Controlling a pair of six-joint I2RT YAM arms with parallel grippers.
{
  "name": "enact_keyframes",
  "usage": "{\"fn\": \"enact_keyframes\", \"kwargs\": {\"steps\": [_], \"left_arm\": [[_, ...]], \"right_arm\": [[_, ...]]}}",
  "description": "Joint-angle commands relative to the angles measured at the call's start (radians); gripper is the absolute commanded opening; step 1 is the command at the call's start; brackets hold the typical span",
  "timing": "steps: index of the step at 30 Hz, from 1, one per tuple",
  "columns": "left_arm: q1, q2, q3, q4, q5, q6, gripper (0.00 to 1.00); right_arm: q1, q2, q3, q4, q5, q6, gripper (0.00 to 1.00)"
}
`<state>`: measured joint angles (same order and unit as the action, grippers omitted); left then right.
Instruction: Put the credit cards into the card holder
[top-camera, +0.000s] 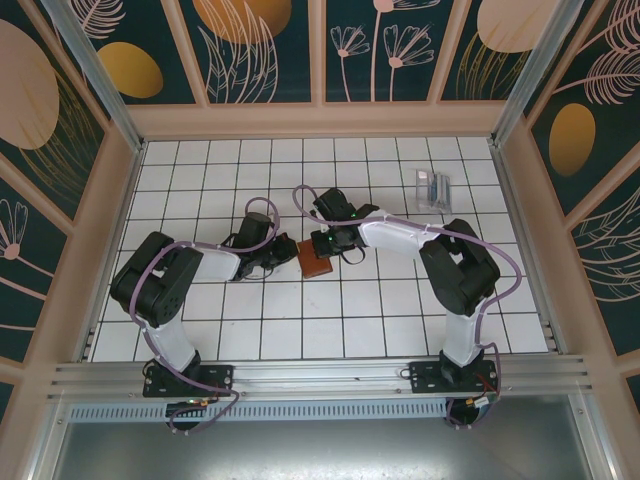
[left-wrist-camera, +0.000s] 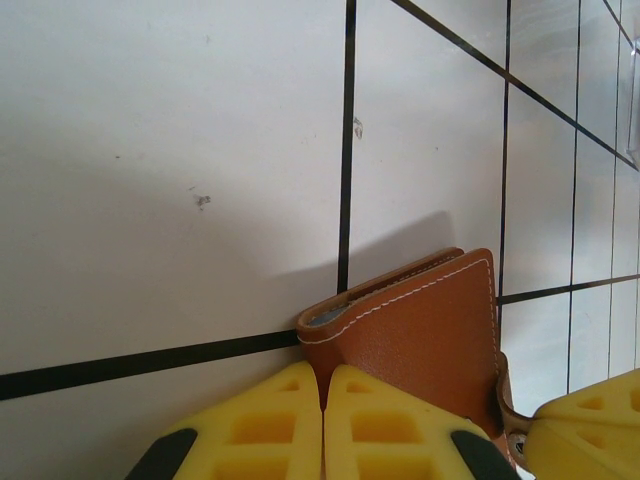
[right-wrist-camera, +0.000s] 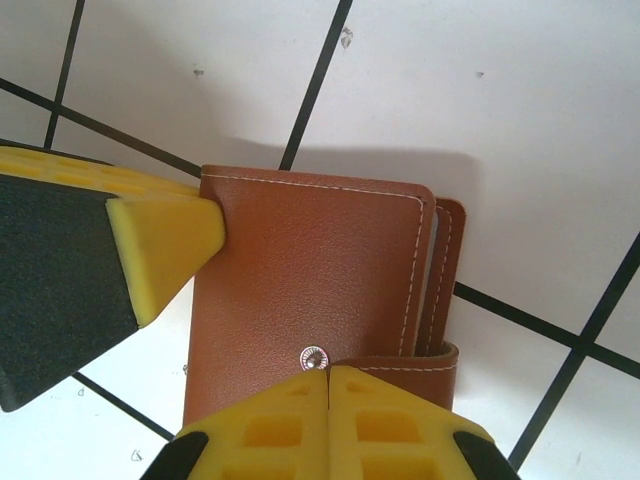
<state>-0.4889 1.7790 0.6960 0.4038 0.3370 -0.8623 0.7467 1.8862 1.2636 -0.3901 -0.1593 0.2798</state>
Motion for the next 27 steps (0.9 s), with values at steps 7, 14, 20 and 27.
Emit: {"fn": "enact_keyframes", "kwargs": {"steps": [7, 14, 20, 27], "left_arm": [[0.0, 0.031, -0.002, -0.067, 0.011, 0.007, 0.07], [0.0, 0.022, -0.011, -0.064, 0.012, 0.004, 0.07], [0.0, 0.025, -0.009, -0.061, 0.014, 0.003, 0.07], [0.0, 0.025, -0.009, -0.062, 0.016, 0.005, 0.06]], "right_arm": [[0.003, 0.046, 0.043, 0.012, -0.037, 0.021, 0.0], [0.01, 0.052, 0.046, 0.005, -0.018, 0.024, 0.12], [0.01, 0.044, 0.046, 0.003, -0.007, 0.027, 0.17], [0.01, 0.031, 0.044, 0.003, -0.003, 0.026, 0.29]]}}
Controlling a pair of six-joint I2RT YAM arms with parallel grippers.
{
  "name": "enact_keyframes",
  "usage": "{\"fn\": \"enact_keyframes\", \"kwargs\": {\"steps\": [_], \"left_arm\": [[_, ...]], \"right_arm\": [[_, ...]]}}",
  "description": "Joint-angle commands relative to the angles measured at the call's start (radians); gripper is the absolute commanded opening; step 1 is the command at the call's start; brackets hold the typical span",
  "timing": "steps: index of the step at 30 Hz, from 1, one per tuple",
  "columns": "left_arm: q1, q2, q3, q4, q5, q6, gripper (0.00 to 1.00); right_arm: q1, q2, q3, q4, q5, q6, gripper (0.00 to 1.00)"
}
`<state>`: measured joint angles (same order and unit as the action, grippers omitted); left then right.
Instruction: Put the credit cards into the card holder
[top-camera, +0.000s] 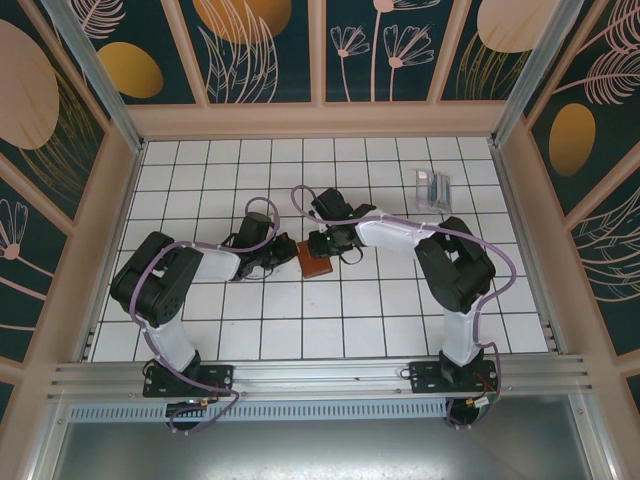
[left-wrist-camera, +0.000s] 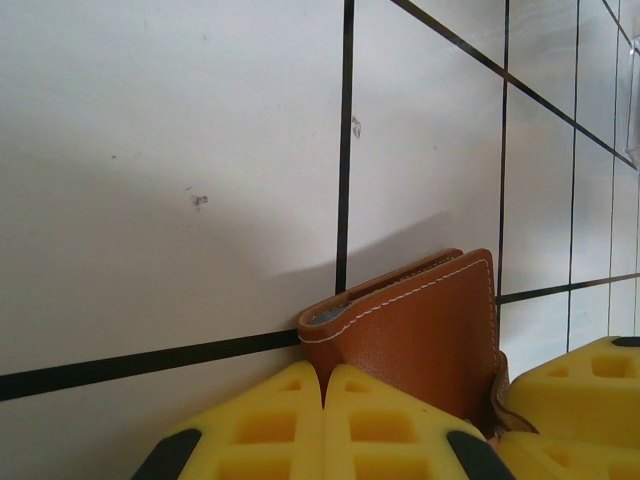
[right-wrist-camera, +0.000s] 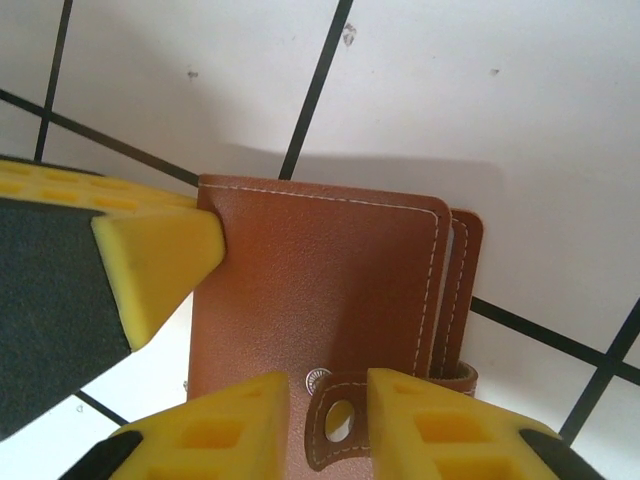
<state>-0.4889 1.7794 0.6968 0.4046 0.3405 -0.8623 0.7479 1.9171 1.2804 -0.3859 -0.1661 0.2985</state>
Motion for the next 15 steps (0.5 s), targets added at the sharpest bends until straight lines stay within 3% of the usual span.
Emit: {"fn": "enact_keyframes", "kwargs": {"steps": [1, 9, 15], "left_arm": [[0.0, 0.026, -0.01, -0.063, 0.012, 0.006, 0.06], [0.0, 0.032, -0.006, -0.061, 0.015, 0.005, 0.06], [0.0, 0.032, -0.006, -0.063, 0.015, 0.005, 0.06]], "right_arm": [[0.008, -0.002, 0.027, -0.001, 0.004, 0.006, 0.28], [0.008, -0.018, 0.025, 0.002, 0.002, 0.005, 0.26], [0.007, -0.018, 0.021, 0.005, 0.0, 0.007, 0.13]]}}
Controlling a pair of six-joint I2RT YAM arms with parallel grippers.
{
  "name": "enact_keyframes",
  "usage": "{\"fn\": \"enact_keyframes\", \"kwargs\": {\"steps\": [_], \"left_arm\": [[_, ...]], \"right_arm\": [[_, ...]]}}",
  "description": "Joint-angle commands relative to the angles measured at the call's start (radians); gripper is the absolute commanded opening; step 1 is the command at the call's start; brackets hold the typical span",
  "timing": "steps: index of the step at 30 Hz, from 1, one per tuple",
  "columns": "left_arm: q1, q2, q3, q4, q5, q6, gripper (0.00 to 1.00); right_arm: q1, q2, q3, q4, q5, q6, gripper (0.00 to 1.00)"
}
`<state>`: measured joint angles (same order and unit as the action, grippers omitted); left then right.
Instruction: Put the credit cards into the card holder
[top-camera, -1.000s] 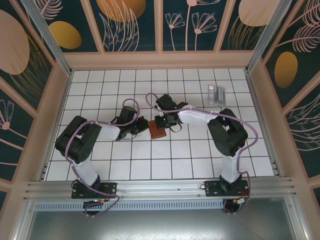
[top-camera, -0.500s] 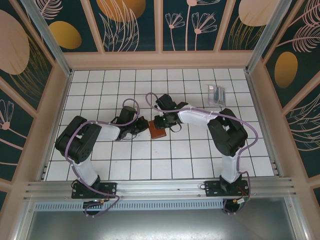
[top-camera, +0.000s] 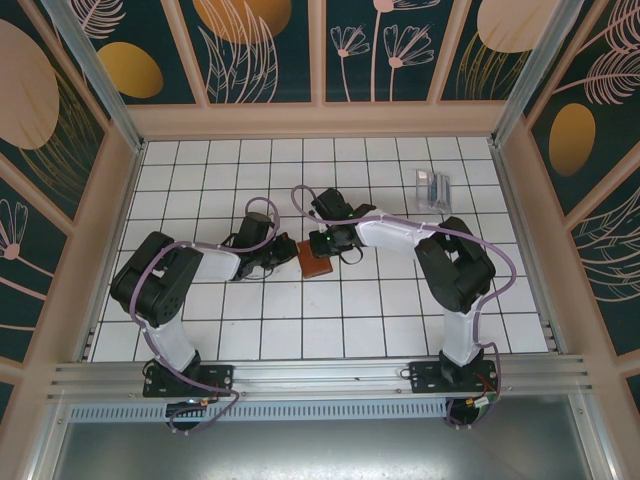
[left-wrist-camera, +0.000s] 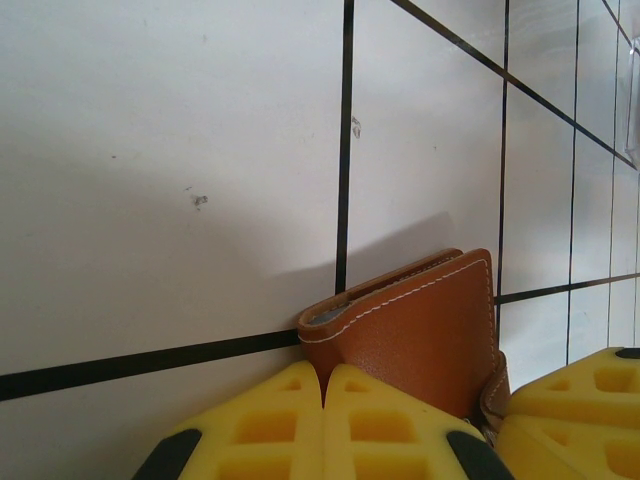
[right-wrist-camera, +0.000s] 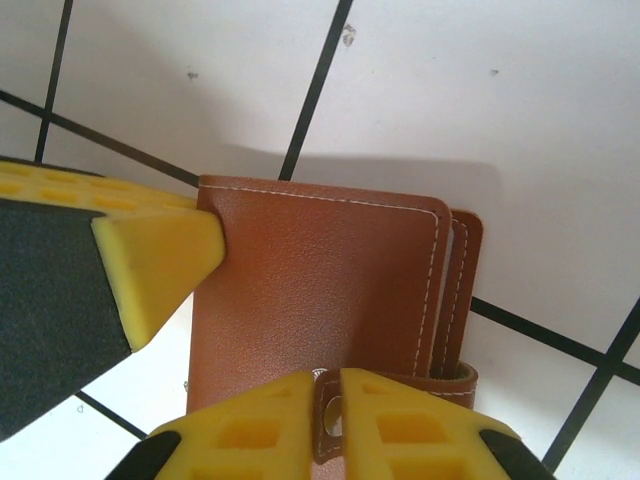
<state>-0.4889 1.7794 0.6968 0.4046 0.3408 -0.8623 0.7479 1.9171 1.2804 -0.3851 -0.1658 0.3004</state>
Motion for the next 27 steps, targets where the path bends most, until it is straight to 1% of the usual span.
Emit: {"fn": "enact_keyframes", "kwargs": {"steps": [1, 11, 27], "left_arm": [[0.0, 0.032, -0.007, -0.063, 0.015, 0.005, 0.06], [0.0, 0.028, -0.008, -0.063, 0.014, 0.005, 0.06], [0.0, 0.029, -0.005, -0.064, 0.017, 0.004, 0.05]], "right_arm": [[0.007, -0.018, 0.021, 0.003, -0.001, 0.005, 0.13], [0.007, -0.004, 0.019, 0.012, -0.018, 0.006, 0.02], [0.02, 0.013, 0.022, 0.029, -0.003, 0.034, 0.0]]}}
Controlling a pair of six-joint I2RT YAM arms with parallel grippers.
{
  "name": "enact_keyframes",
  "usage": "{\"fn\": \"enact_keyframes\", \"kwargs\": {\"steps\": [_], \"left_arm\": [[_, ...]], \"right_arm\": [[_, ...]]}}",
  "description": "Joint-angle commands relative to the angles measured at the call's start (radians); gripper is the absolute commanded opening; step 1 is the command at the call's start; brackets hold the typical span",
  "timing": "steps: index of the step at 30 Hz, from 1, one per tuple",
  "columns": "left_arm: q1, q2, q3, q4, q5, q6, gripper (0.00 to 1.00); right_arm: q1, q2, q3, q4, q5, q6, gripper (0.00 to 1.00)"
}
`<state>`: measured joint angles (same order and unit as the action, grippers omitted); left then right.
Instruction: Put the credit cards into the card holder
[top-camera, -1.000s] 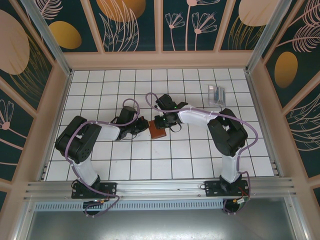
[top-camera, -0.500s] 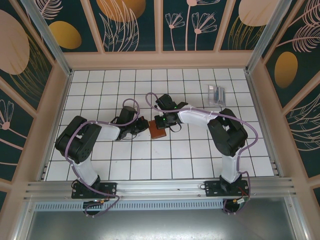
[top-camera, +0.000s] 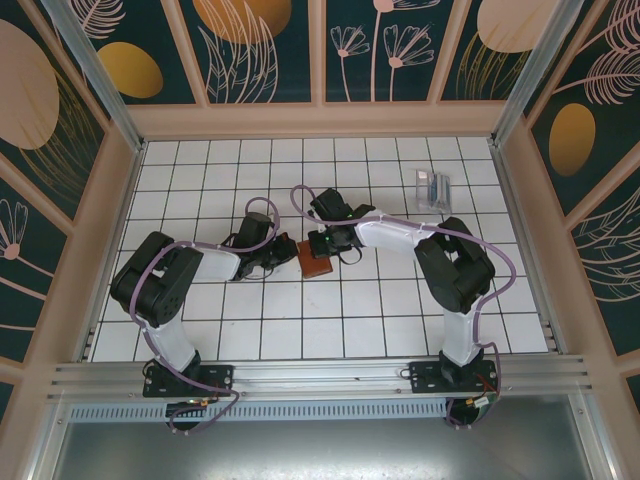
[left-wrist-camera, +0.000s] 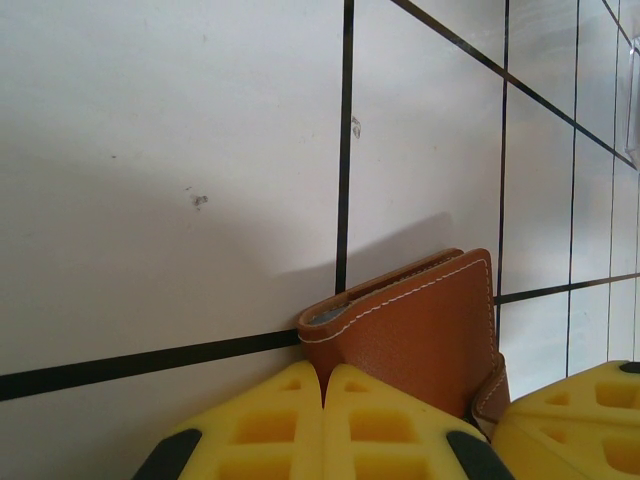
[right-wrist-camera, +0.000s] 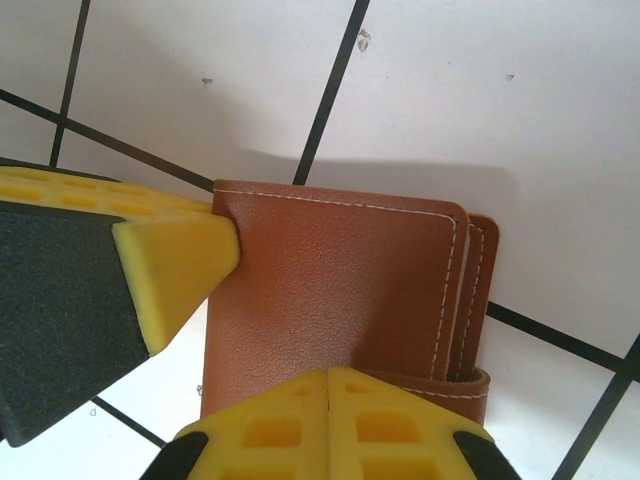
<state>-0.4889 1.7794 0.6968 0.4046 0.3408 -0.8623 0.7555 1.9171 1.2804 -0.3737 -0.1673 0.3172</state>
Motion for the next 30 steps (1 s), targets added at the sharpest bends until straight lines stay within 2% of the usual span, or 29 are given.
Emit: {"fn": "enact_keyframes", "kwargs": {"steps": [1, 17, 25, 30], "left_arm": [[0.0, 0.028, -0.004, -0.064, 0.017, 0.005, 0.05], [0.0, 0.027, 0.0, -0.069, 0.015, 0.002, 0.05], [0.0, 0.027, 0.001, -0.073, 0.015, 0.005, 0.05], [0.0, 0.027, 0.006, -0.077, 0.015, 0.006, 0.05]], "right_arm": [[0.014, 0.014, 0.021, 0.019, 0.001, 0.021, 0.0], [0.044, 0.032, -0.026, 0.02, 0.05, 0.02, 0.0], [0.045, 0.025, -0.059, 0.022, 0.12, 0.017, 0.0], [0.033, -0.033, -0.047, 0.051, 0.084, 0.02, 0.0]]}}
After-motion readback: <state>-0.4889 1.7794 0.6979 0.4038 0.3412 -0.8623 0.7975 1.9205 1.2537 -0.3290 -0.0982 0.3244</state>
